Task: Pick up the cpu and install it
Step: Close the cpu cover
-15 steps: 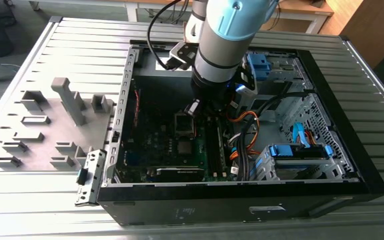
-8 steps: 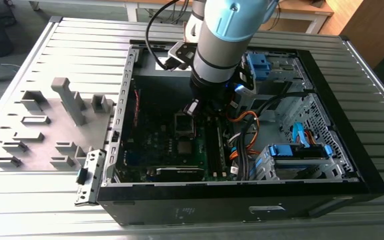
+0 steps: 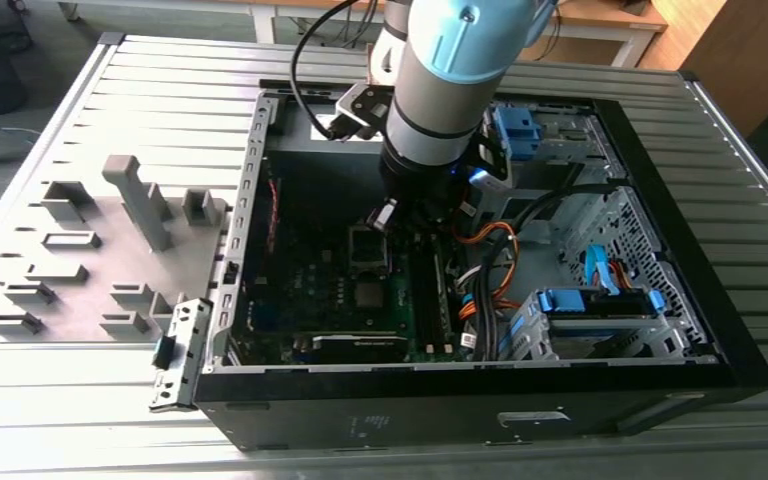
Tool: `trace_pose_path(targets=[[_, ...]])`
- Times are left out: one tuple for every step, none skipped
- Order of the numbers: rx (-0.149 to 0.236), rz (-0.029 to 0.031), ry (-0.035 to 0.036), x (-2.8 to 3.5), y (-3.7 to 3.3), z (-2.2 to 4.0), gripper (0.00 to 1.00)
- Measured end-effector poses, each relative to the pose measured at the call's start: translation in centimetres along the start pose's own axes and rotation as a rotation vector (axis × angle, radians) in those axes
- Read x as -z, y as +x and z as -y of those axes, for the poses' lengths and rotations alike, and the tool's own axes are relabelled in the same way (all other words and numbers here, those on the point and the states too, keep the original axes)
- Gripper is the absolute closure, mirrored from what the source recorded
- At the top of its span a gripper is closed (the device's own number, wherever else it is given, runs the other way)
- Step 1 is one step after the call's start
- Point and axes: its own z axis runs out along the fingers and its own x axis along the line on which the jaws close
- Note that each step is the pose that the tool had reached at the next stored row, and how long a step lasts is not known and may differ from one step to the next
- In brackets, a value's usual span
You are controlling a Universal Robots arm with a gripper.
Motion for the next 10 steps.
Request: trace_pose_path(targets=[[0.0, 0.0, 0.0001, 0.0, 0.01, -0.01, 0.89], [0.0, 0.0, 0.0003, 0.0, 0.02, -0.03, 0.89], [0.0, 0.0002, 0.0002, -0.01, 0.05, -0.06, 0.89], [0.0, 0.0005, 0.0003, -0.01, 0.09, -0.11, 0.89], [0.0, 0.0009, 0.0004, -0.02, 0.14, -0.15, 0.89], [0.0, 0.0009, 0.0006, -0.02, 0.2, -0.21, 0.89], [0.0, 0.0009, 0.0008, -0.02, 0.26, -0.26, 0.89], [0.0, 0.0009, 0.001, -0.02, 0.31, -0.29, 0.89], [0.0, 0.0009, 0.0011, -0.01, 0.35, -0.32, 0.89], [0.0, 0.0008, 0.0011, 0.0, 0.37, -0.32, 0.89]])
